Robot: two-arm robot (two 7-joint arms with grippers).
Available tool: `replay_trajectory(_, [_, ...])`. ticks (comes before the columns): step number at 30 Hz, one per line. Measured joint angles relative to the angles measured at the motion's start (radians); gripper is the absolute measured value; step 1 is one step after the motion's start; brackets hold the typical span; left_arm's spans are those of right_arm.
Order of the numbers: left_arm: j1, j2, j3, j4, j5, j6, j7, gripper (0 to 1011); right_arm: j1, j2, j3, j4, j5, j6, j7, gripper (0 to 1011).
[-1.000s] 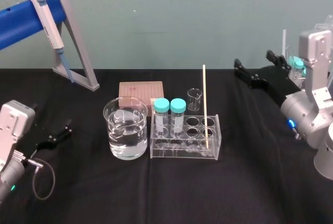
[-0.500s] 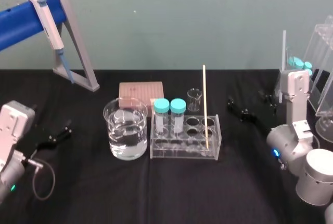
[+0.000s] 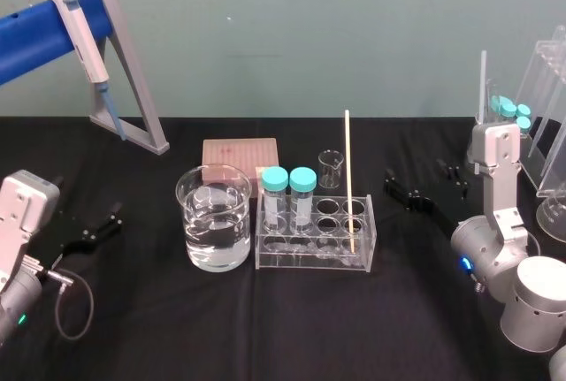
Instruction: Hold the thermometer with one hand and immerse one end into the beaker, then reinsert it into the test tube rack.
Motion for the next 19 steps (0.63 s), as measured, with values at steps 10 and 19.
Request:
replay_trajectory(10, [0.000, 0.000, 0.000, 0.000, 0.000, 0.000, 0.000, 1004, 0.001, 0.002, 0.000, -0.005, 0.002, 0.001, 0.001, 1002])
replay_trajectory(19, [0.000, 0.000, 0.000, 0.000, 0.000, 0.000, 0.000, 1004, 0.001, 0.003, 0.000, -0.007, 0.003, 0.001, 0.002, 1003])
